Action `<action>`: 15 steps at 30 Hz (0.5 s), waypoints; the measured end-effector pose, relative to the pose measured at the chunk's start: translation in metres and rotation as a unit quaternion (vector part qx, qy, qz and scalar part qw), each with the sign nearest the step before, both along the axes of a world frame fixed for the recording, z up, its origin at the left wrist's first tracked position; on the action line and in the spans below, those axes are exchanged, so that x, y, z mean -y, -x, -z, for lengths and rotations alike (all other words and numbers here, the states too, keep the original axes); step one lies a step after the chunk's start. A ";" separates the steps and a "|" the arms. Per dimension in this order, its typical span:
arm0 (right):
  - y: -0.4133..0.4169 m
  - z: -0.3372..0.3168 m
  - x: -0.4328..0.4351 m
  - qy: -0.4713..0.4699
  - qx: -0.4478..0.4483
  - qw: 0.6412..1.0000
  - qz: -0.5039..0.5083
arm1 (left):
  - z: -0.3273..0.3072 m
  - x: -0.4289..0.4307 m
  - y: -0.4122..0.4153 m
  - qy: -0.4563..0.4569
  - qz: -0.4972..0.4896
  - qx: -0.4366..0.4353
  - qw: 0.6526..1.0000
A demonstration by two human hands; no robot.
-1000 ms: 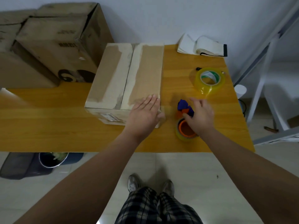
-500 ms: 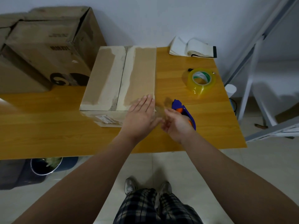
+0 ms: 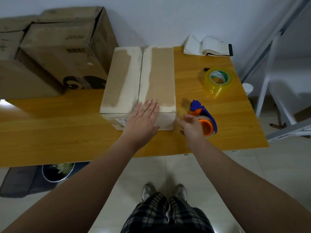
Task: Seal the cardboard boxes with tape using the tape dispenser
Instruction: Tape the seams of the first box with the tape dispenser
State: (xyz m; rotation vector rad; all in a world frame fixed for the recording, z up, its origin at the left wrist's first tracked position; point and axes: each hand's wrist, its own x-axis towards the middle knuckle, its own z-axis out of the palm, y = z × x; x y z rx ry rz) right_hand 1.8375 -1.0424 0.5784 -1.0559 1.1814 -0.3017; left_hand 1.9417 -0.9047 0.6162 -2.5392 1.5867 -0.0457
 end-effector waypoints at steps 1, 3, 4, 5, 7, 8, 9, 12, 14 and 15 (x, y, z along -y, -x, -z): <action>0.002 -0.004 -0.001 0.061 0.006 0.998 0.011 | -0.001 -0.003 -0.002 0.000 0.005 -0.001 1.000; 0.006 -0.016 -0.003 0.068 0.091 0.993 0.011 | -0.002 -0.006 -0.006 -0.008 0.013 -0.002 1.000; 0.005 -0.022 -0.008 0.034 0.140 0.989 -0.010 | -0.002 -0.008 -0.008 -0.011 0.017 -0.002 1.000; 0.005 -0.025 -0.015 -0.003 0.181 0.983 -0.037 | -0.002 -0.010 -0.010 -0.016 0.020 -0.003 1.000; 0.003 -0.022 -0.028 -0.041 0.220 0.972 -0.076 | -0.001 -0.012 -0.011 -0.023 0.026 -0.008 0.999; 0.004 -0.019 -0.032 -0.046 0.228 0.971 -0.060 | -0.001 -0.012 -0.012 -0.024 0.029 -0.010 0.999; 0.005 -0.020 -0.035 -0.056 0.234 0.970 -0.022 | -0.002 -0.012 -0.013 -0.024 0.032 -0.010 0.999; 0.009 -0.022 -0.029 0.023 0.149 0.988 0.018 | -0.003 -0.013 -0.016 -0.025 0.043 -0.009 0.999; 0.007 -0.022 -0.019 0.130 0.073 0.987 -0.057 | -0.004 -0.013 -0.018 -0.023 0.051 -0.011 0.998; 0.005 -0.022 -0.013 0.180 0.042 0.977 -0.104 | -0.003 -0.013 -0.018 -0.021 0.054 -0.015 0.998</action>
